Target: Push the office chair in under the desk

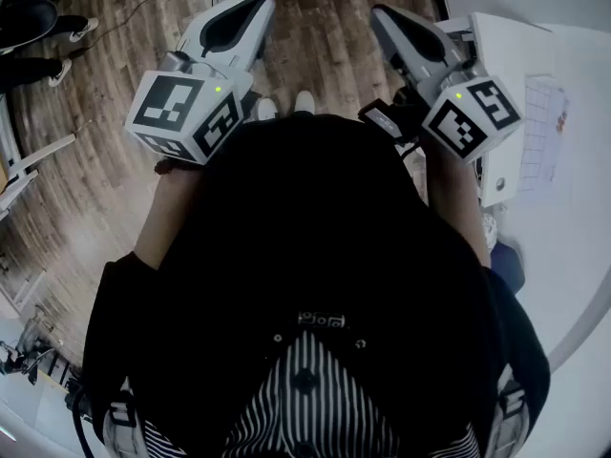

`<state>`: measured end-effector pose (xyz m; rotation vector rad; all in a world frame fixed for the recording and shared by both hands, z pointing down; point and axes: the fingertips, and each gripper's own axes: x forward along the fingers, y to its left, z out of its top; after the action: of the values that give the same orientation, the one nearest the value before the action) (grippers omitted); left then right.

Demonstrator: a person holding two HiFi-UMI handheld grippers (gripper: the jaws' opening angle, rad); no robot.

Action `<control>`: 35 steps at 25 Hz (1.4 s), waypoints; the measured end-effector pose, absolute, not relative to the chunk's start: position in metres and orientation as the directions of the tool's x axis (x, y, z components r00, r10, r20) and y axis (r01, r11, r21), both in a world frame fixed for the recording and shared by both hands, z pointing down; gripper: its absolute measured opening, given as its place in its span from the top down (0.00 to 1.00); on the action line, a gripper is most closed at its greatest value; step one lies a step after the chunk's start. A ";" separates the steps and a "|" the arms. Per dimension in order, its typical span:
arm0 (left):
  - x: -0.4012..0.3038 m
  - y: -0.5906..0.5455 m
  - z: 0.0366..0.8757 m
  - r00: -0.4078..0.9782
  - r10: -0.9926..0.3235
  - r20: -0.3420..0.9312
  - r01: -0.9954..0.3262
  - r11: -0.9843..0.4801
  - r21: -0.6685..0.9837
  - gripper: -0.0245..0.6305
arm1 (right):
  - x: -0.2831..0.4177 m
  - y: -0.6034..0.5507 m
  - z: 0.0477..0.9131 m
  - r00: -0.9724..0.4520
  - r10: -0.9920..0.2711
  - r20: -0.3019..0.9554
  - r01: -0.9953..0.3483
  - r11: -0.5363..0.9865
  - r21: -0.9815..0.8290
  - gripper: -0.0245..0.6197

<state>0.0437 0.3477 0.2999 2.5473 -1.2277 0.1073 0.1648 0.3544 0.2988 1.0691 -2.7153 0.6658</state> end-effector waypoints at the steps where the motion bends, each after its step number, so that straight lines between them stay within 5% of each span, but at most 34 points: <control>1: 0.044 0.351 0.301 0.633 -0.748 0.200 -0.772 -0.587 0.244 0.96 | 0.164 0.355 0.300 -0.732 -0.613 0.297 -0.681 0.645 -0.347 0.96; 35: 0.053 0.362 0.312 0.647 -0.734 0.203 -0.758 -0.592 0.274 0.96 | 0.168 0.363 0.314 -0.735 -0.606 0.303 -0.674 0.609 -0.417 0.96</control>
<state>0.0534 0.3625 0.3125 2.5334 -1.1889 0.0976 0.1685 0.3626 0.3138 1.0794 -2.6991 0.7825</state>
